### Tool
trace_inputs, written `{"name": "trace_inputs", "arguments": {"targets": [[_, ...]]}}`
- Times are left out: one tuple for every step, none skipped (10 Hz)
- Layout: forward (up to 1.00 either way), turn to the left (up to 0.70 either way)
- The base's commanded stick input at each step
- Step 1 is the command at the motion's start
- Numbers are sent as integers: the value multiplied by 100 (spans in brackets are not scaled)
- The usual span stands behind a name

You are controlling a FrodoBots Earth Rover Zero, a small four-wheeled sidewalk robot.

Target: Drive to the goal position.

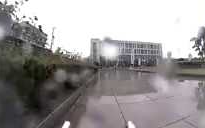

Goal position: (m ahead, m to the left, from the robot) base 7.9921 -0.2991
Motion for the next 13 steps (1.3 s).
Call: {"name": "trace_inputs", "arguments": {"targets": [[70, 0], [70, 0], [70, 0], [70, 0], [70, 0], [70, 0], [70, 0], [70, 0], [70, 0], [70, 0], [70, 0], [70, 0], [70, 0]]}}
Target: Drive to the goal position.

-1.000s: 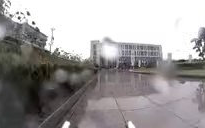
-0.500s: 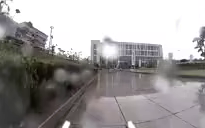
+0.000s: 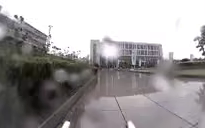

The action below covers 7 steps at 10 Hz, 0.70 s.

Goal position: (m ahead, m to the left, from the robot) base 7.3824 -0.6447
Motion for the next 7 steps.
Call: {"name": "trace_inputs", "arguments": {"targets": [[70, 2], [70, 8], [70, 12], [70, 0], [70, 0], [70, 0], [70, 0]]}}
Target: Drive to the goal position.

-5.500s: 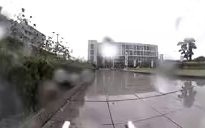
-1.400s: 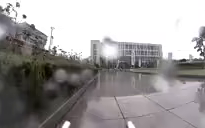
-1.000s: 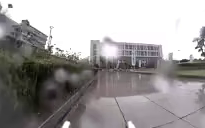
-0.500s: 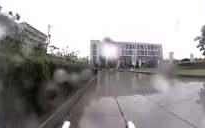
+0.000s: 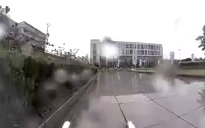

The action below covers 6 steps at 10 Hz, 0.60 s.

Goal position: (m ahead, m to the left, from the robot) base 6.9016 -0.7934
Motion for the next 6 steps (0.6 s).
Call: {"name": "trace_inputs", "arguments": {"targets": [[70, 0], [70, 0], [70, 0], [70, 0], [70, 0], [70, 0]]}}
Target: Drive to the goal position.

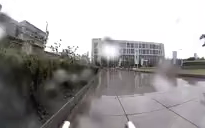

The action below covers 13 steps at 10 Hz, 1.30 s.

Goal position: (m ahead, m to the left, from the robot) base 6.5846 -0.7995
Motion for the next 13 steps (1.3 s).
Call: {"name": "trace_inputs", "arguments": {"targets": [[70, 0], [70, 0], [70, 0], [70, 0], [70, 0], [70, 0], [70, 0], [70, 0], [70, 10], [70, 0], [70, 0], [70, 0], [70, 0]]}}
